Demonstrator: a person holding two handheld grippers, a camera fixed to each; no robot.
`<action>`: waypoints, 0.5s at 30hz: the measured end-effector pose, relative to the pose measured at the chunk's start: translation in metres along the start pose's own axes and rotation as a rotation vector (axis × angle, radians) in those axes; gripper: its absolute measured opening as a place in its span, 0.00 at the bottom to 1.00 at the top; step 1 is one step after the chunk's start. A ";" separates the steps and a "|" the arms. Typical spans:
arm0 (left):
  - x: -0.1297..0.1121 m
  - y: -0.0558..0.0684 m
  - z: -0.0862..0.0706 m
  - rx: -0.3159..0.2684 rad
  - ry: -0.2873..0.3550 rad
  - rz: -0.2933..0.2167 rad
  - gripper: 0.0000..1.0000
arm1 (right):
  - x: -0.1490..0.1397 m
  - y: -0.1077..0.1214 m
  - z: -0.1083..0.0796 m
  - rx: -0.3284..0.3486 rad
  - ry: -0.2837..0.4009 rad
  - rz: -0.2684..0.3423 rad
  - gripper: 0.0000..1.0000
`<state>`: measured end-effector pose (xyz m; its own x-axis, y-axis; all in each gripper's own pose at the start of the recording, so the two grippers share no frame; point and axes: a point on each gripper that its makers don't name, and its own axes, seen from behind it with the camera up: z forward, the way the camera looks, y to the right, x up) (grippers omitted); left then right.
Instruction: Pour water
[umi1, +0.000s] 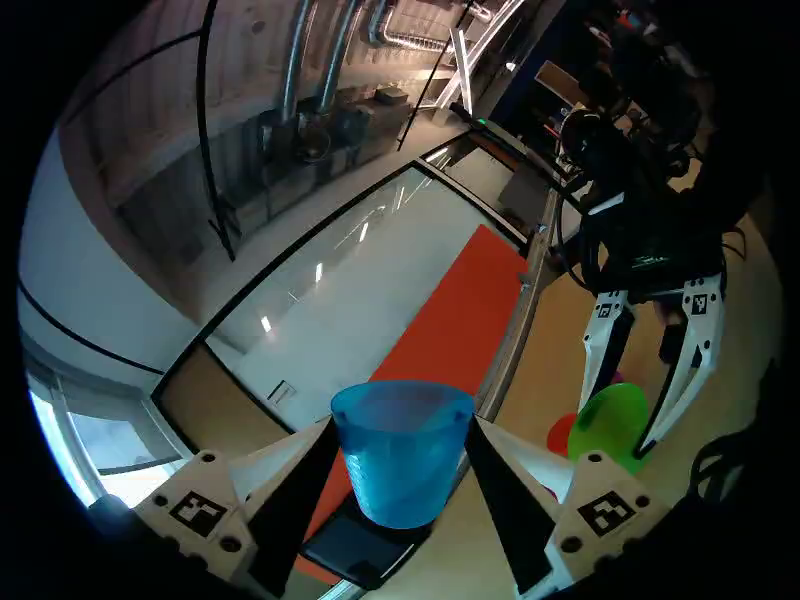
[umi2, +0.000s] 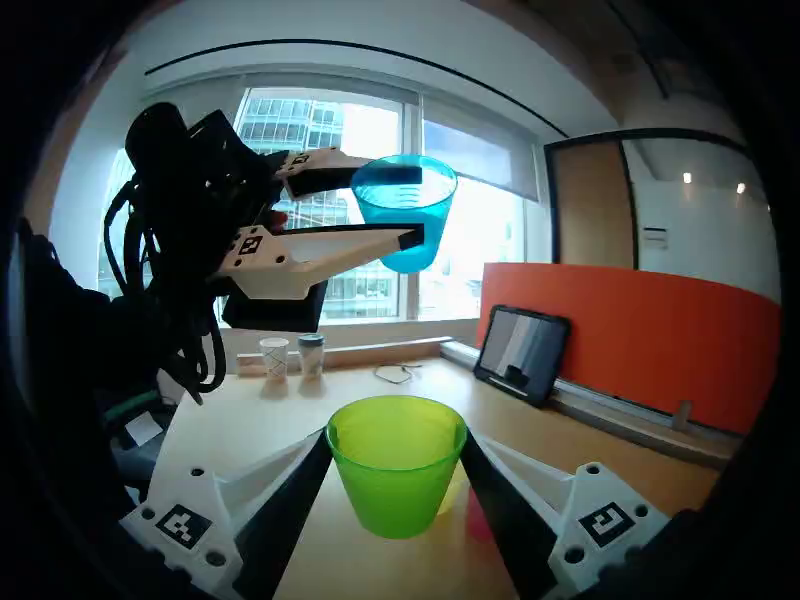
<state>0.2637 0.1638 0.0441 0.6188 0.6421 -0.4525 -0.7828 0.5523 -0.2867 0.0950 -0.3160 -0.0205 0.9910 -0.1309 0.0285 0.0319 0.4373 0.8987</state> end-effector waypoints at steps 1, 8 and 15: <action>0.001 -0.001 0.000 0.002 0.001 0.010 0.85 | 0.000 0.000 0.000 0.000 0.000 0.000 0.92; 0.005 -0.004 0.000 0.011 0.001 0.069 0.86 | 0.001 0.001 0.001 -0.001 0.002 0.001 0.92; 0.010 -0.003 0.000 0.015 0.006 0.111 0.85 | 0.003 0.000 0.003 -0.001 0.005 0.005 0.92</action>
<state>0.2720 0.1681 0.0403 0.5281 0.6964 -0.4860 -0.8453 0.4860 -0.2220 0.0972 -0.3188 -0.0189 0.9917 -0.1247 0.0308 0.0272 0.4384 0.8984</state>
